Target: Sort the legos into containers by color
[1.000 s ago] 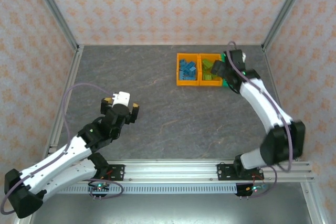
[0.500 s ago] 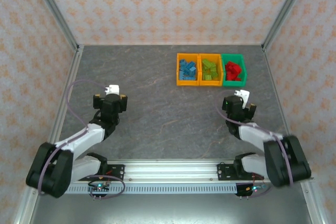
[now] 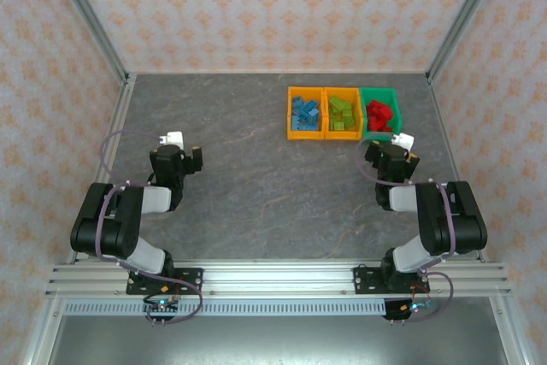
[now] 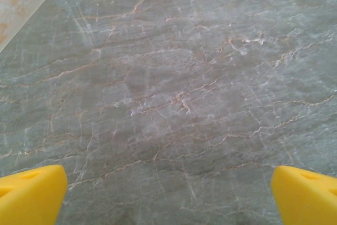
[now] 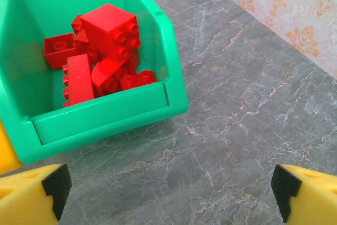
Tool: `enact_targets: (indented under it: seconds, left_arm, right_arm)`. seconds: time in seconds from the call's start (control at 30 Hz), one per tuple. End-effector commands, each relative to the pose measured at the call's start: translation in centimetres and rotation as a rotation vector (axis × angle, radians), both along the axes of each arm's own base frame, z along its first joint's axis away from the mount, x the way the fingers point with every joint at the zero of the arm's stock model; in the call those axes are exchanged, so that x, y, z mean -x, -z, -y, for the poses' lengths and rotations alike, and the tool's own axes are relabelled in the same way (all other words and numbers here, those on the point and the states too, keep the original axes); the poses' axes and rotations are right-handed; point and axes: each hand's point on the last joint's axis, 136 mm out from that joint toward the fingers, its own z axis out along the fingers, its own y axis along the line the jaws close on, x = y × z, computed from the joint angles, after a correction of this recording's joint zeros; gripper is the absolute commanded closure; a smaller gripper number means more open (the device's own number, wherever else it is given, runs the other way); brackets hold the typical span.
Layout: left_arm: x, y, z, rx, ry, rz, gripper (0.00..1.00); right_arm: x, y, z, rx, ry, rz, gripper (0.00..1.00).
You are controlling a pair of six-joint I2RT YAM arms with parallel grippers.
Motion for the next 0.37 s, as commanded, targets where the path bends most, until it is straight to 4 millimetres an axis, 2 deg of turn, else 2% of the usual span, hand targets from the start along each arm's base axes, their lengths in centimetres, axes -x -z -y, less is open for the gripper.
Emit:
enact_targets:
  seconds: [0.0,0.13,0.2,0.33]
  left_arm:
    - [-1.35,-2.37,0.76,0.02,0.025,0.087,0.0]
    - [-1.36,-2.38,0.78,0.021,0.026,0.085,0.0]
    - [-1.34,-2.35,0.76,0.02,0.025,0.084,0.0]
    - [-1.36,-2.35,0.76,0.021,0.026,0.083,0.0]
  right_arm:
    - [-0.85,-1.32,-0.59,-0.014,-0.02,0.054,0.01]
    - [-0.98,-1.25,-0.71,-0.013,-0.028,0.049,0.01]
    - [-1.35,-1.06,-1.52,-0.016,-0.08,0.031,0.01]
    - [-1.1,-1.3,-1.37,-0.014,-0.068,0.044,0.01]
